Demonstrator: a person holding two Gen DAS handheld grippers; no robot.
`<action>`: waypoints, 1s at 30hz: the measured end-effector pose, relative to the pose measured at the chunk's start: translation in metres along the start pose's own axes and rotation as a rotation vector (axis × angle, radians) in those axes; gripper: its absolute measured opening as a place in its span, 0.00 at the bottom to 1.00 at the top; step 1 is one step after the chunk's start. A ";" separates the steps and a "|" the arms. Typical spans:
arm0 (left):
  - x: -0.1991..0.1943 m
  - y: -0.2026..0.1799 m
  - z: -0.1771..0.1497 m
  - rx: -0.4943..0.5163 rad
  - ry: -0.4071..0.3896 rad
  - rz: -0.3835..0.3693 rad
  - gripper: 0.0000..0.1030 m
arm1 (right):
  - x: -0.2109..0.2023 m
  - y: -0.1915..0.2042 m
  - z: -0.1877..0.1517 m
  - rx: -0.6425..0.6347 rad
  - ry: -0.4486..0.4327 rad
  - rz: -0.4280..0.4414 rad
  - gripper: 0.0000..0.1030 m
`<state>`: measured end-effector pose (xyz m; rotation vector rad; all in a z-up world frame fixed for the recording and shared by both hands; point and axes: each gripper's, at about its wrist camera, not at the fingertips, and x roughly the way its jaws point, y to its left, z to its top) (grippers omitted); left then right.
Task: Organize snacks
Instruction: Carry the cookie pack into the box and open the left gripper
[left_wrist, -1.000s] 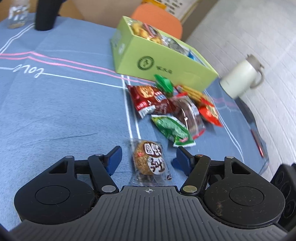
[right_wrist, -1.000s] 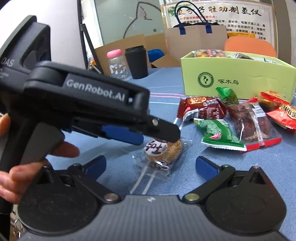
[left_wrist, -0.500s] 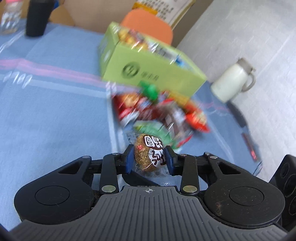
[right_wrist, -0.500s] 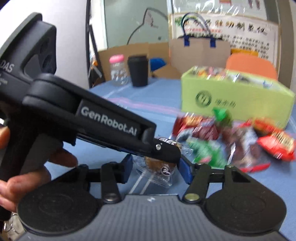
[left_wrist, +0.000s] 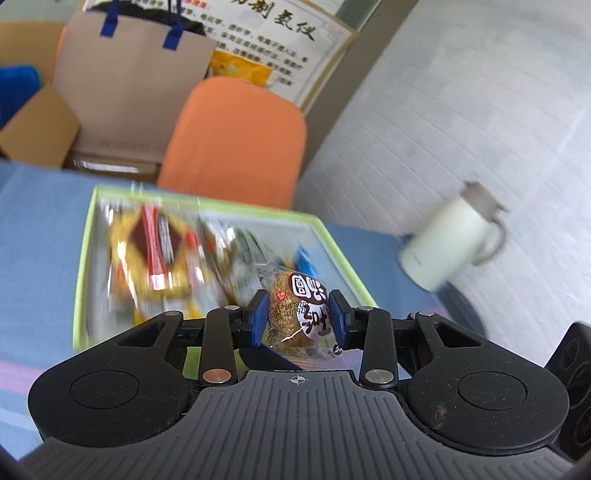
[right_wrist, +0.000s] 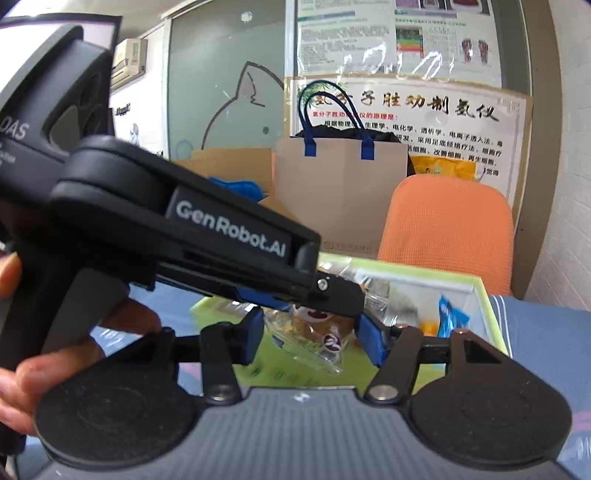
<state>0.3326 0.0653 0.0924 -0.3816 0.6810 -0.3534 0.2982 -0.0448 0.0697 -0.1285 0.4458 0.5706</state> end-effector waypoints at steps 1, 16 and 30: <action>0.009 0.002 0.008 0.001 -0.002 0.026 0.13 | 0.013 -0.005 0.005 -0.006 0.012 0.007 0.64; -0.040 0.027 -0.024 -0.016 -0.118 0.018 0.58 | -0.068 -0.057 -0.042 0.120 -0.063 -0.045 0.91; 0.029 -0.014 -0.075 -0.031 0.181 0.042 0.52 | -0.050 -0.039 -0.110 0.094 0.171 -0.116 0.91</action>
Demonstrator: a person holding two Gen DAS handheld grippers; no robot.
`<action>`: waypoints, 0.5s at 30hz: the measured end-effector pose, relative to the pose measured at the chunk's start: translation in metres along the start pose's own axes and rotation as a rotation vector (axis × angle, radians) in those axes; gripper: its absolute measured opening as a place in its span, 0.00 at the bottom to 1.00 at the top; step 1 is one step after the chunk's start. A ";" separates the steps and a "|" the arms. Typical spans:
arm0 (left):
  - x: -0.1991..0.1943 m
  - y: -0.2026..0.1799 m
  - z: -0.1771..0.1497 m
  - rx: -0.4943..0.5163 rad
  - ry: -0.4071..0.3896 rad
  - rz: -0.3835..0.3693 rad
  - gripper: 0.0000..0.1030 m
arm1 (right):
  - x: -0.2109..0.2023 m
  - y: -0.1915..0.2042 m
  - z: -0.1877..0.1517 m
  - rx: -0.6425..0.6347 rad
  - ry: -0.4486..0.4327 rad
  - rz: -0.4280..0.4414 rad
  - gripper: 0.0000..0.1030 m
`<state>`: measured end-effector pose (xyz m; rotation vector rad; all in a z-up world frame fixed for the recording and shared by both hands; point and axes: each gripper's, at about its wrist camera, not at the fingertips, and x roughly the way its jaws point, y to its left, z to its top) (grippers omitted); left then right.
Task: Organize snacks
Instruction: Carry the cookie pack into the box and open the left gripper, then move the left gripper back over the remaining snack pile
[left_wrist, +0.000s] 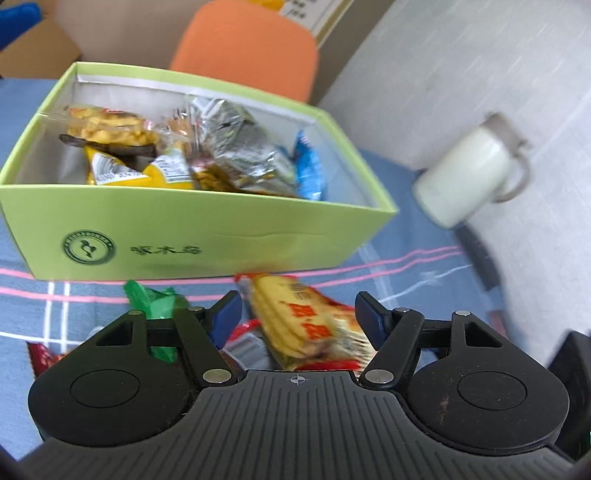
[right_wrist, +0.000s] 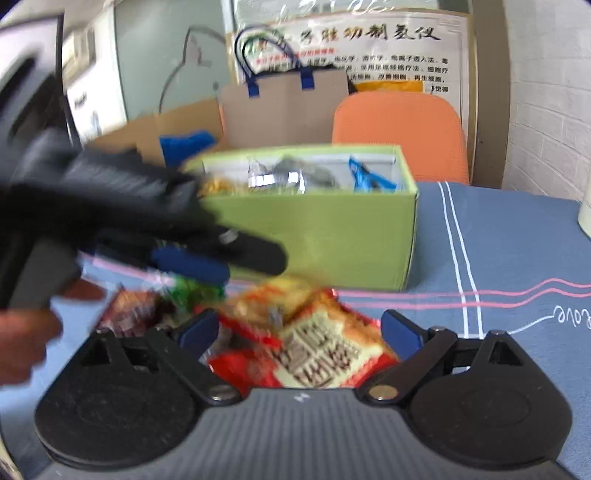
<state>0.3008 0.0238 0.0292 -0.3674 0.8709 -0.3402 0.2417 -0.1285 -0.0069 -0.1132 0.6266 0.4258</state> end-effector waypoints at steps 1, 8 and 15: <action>0.002 -0.002 -0.001 0.009 0.005 0.018 0.52 | 0.000 -0.002 -0.005 -0.011 -0.003 -0.010 0.92; -0.017 -0.004 -0.008 0.003 -0.039 0.030 0.53 | -0.017 -0.041 -0.021 0.071 0.011 -0.067 0.96; -0.009 -0.017 -0.003 0.014 -0.038 0.007 0.60 | -0.034 -0.041 -0.018 0.072 -0.034 -0.054 0.96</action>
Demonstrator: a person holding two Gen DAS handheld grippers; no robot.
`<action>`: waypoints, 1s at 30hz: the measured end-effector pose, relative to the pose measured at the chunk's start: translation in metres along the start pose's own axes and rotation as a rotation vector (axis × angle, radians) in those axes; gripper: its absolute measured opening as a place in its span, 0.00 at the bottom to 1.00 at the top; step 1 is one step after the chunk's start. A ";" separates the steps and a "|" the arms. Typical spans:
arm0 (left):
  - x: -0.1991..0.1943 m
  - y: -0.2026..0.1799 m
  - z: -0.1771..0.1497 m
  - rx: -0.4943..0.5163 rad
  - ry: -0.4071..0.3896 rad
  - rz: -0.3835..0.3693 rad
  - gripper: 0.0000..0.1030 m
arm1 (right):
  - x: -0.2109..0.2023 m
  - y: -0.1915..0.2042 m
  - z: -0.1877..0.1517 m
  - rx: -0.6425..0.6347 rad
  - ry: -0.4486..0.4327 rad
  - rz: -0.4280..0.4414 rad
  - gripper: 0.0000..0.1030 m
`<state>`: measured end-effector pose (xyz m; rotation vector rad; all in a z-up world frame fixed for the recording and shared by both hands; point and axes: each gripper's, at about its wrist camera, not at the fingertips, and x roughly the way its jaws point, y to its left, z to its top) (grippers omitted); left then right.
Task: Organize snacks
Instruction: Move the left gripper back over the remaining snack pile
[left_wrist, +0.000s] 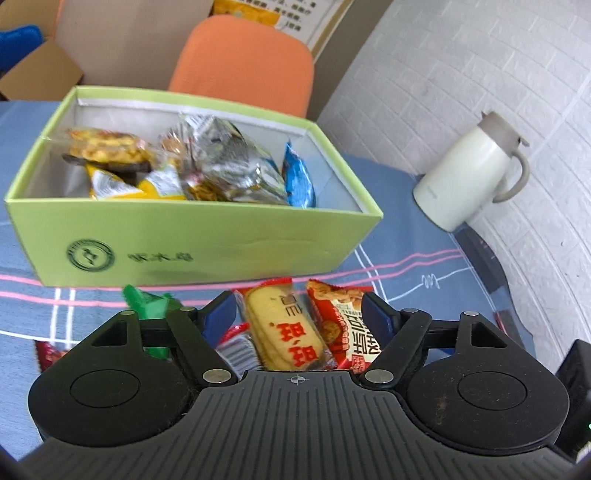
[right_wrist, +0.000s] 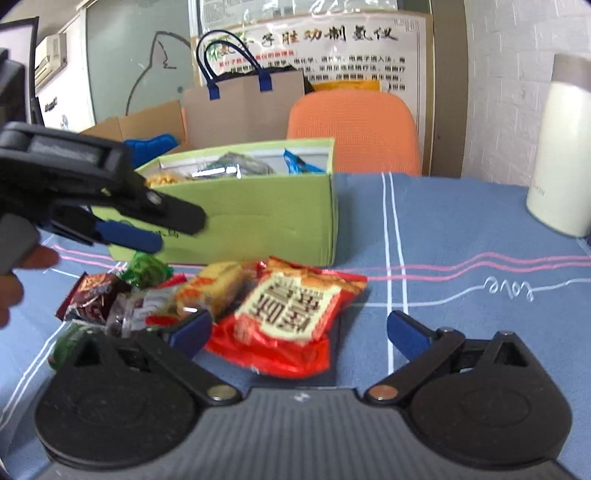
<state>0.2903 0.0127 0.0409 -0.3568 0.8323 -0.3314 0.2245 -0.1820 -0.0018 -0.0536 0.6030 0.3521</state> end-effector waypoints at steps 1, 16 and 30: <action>0.005 -0.003 0.001 -0.002 0.009 0.006 0.60 | 0.005 0.002 0.003 -0.011 0.010 -0.004 0.96; 0.039 0.008 -0.006 -0.015 0.076 0.106 0.50 | 0.021 -0.015 0.006 0.050 0.046 -0.012 0.96; 0.031 0.017 -0.008 -0.036 0.064 0.099 0.52 | 0.045 -0.027 0.011 0.063 0.099 -0.088 0.96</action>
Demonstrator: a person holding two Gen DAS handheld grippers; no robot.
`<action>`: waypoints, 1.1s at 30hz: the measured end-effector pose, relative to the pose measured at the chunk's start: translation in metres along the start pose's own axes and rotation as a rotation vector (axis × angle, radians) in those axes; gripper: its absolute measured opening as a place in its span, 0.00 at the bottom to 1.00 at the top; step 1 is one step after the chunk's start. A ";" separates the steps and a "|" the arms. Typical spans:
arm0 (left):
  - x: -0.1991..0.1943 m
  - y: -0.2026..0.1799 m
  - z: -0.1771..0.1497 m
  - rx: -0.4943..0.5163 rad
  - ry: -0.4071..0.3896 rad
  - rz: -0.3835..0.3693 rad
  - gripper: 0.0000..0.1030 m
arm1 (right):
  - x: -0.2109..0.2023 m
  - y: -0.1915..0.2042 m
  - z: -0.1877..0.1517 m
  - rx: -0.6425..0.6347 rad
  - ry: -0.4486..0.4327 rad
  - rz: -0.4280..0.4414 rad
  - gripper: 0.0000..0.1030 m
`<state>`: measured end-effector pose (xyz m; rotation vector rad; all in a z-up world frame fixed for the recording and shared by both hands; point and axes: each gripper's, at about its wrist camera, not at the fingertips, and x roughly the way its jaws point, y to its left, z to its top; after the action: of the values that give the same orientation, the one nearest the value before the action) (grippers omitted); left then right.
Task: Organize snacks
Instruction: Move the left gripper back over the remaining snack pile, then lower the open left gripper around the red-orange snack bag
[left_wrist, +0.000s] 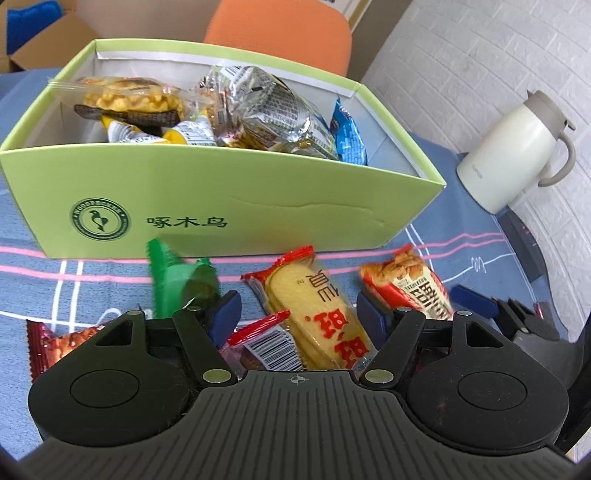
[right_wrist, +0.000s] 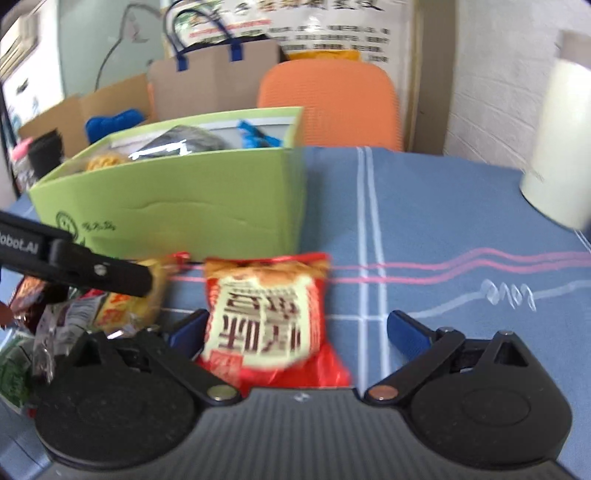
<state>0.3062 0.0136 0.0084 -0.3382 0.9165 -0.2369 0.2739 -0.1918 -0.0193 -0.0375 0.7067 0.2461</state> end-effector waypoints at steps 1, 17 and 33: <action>-0.001 -0.001 0.000 -0.004 -0.004 -0.001 0.52 | -0.002 -0.001 -0.003 0.003 0.001 0.003 0.96; -0.063 -0.007 -0.047 -0.110 -0.120 -0.129 0.67 | -0.011 -0.006 -0.012 0.023 -0.024 0.041 0.97; -0.080 0.001 -0.051 -0.151 -0.133 -0.164 0.66 | -0.018 0.030 -0.018 -0.116 0.002 0.030 0.70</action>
<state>0.2181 0.0327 0.0378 -0.5634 0.7777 -0.2931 0.2422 -0.1680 -0.0204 -0.1380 0.6951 0.3161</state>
